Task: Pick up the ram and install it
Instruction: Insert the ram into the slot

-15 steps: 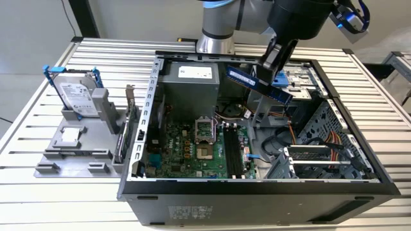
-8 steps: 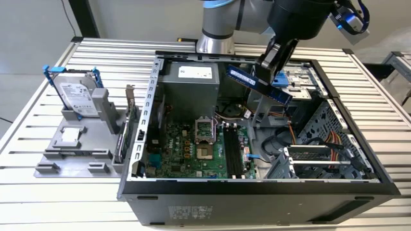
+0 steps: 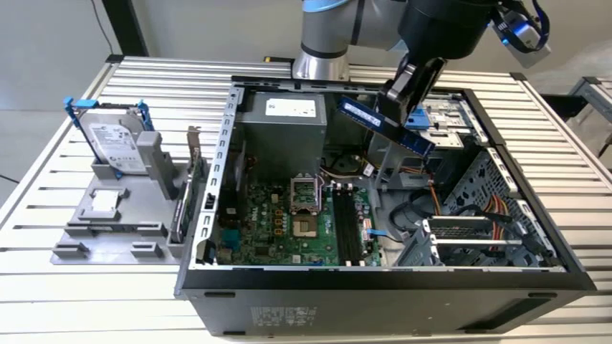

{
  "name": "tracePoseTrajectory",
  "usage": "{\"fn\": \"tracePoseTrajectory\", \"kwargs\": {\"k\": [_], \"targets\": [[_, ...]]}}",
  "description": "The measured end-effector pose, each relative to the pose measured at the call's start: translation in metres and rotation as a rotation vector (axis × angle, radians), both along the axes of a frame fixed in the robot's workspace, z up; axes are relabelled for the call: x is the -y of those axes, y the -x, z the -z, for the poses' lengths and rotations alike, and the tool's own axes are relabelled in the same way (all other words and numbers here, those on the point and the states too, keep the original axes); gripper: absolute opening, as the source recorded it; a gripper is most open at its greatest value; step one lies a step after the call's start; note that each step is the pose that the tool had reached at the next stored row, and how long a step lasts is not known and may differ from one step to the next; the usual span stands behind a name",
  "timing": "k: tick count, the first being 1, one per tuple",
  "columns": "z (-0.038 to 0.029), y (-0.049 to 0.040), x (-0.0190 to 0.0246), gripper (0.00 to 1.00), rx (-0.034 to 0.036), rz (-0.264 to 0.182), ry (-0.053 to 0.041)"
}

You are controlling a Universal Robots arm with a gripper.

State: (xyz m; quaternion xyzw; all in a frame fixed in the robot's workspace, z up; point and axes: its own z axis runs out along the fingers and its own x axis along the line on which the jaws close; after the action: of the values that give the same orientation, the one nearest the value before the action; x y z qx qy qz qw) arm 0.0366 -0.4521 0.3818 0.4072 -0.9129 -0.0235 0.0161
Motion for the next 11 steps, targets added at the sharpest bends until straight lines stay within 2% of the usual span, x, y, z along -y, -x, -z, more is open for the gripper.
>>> {"fn": "tracePoseTrajectory", "kwargs": {"k": [11], "targets": [[0.0000, 0.0000, 0.0000, 0.00, 0.0000, 0.048, 0.0000]]}}
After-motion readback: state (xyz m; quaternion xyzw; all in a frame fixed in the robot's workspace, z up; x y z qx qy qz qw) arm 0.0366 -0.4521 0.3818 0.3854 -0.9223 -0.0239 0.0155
